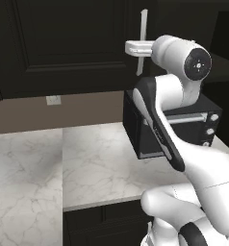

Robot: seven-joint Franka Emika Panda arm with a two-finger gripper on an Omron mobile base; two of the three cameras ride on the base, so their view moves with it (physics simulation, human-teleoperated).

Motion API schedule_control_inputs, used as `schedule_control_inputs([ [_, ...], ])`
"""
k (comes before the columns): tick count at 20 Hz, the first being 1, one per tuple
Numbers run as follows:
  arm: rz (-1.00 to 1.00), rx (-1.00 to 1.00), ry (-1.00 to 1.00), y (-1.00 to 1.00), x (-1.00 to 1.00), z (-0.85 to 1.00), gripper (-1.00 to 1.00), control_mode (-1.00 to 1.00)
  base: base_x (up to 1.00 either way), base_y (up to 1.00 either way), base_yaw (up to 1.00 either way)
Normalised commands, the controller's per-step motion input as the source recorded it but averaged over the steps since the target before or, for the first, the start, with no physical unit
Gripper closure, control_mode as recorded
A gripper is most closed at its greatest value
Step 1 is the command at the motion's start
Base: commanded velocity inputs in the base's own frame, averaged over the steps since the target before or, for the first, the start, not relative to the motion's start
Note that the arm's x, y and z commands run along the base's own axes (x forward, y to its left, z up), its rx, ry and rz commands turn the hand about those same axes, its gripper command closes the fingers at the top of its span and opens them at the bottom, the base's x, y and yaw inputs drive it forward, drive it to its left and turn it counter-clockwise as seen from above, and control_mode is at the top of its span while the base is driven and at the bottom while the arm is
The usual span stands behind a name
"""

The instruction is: The dining table condiment station is running low on shaker. Refill the condiment station by opening the cabinet and taking the shaker from the cabinet and placing it on the dining table.

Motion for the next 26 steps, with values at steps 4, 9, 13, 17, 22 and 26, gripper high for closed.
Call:
schedule_control_inputs([
  [4,0.01,0.00,0.00,-0.01,0.30,-0.08,-1.00,-1.00,0.00,0.00,0.00],
  [9,0.00,0.00,0.00,0.00,0.44,-0.05,-1.00,-1.00,0.00,0.00,0.00],
  [13,0.00,0.00,0.00,0.00,0.50,-0.04,-1.00,-1.00,0.00,0.00,0.00],
  [17,0.00,0.00,0.00,0.02,0.52,-0.06,-1.00,-1.00,0.00,0.00,0.00],
  [22,0.00,0.00,0.00,0.08,0.41,-0.03,1.00,-1.00,0.00,0.00,0.00],
  [26,0.00,0.00,0.00,0.00,0.39,0.00,1.00,-1.00,0.00,0.00,0.00],
])
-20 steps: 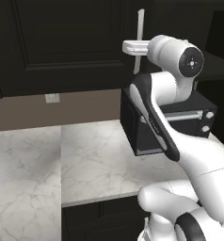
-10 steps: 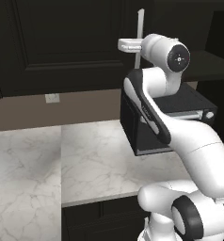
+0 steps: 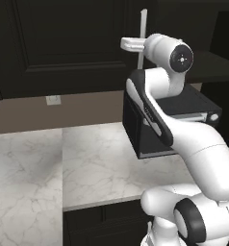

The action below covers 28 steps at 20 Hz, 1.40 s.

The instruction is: The dining table condiment station is running low on shaker. Refill the condiment station by opening the cabinet and taking the shaker from the cabinet and placing it on the dining table.

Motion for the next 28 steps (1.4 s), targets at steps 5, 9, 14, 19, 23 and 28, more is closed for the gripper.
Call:
schedule_control_inputs([
  [5,0.00,-0.01,-0.03,0.16,0.37,-0.01,1.00,-1.00,0.00,0.00,0.00],
  [9,-0.10,-0.08,-0.14,0.65,0.44,-0.02,1.00,-1.00,0.00,0.00,0.00],
  [14,-0.07,-0.02,-0.02,0.43,0.44,-0.01,1.00,-1.00,0.00,0.00,0.00],
  [19,-0.06,0.00,0.00,0.39,0.55,-0.07,1.00,-1.00,0.00,0.00,0.00],
  [23,0.00,0.00,0.01,0.10,0.24,-0.04,1.00,-1.00,0.00,0.00,0.00],
  [28,0.00,0.00,0.07,0.00,0.05,-0.04,1.00,-1.00,0.00,0.00,0.00],
])
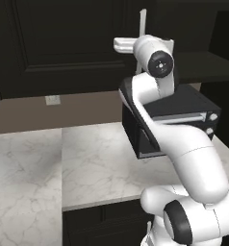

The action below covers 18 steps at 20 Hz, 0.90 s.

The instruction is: The dining table condiment station is running low on shaker. Refill the condiment station by opening the cabinet and taking the shaker from the cabinet and placing it on the dining table.

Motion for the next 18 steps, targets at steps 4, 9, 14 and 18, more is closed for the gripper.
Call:
schedule_control_inputs([
  [4,0.00,0.00,0.09,0.00,0.03,-0.04,1.00,-1.00,0.00,0.00,0.00],
  [9,0.00,0.00,0.05,0.11,0.00,-0.12,1.00,-1.00,0.00,0.00,0.00],
  [14,0.12,0.00,0.08,0.61,-0.28,-0.17,1.00,-1.00,0.00,0.00,0.00],
  [18,0.23,0.00,0.09,0.88,-0.56,-0.13,1.00,-1.00,0.00,0.00,0.00],
])
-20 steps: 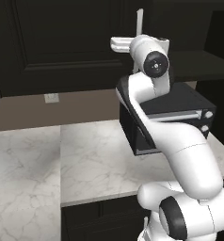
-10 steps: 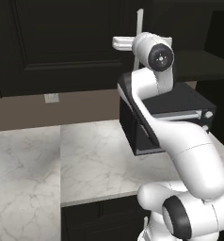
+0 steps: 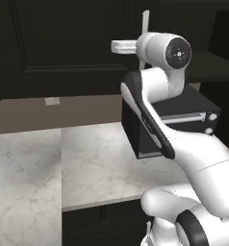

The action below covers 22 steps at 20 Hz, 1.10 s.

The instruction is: The dining table condiment station is running low on shaker. Refill the condiment station by opening the cabinet and taking the shaker from the cabinet and placing it on the dining table.

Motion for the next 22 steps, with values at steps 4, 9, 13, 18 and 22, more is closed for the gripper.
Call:
schedule_control_inputs([
  [4,0.25,0.00,0.00,0.96,-0.89,-0.32,1.00,-1.00,0.00,0.00,0.00],
  [9,0.25,0.00,0.00,1.00,-0.99,-0.31,1.00,-1.00,0.00,0.00,0.00],
  [13,0.21,0.00,0.01,1.00,-1.00,-0.18,1.00,-1.00,0.00,0.00,0.00],
  [18,0.07,0.01,0.16,1.00,-0.84,0.00,1.00,-1.00,0.00,0.00,0.00],
  [22,0.01,0.04,0.24,1.00,-0.93,-0.01,-1.00,-1.00,0.00,0.00,0.00],
])
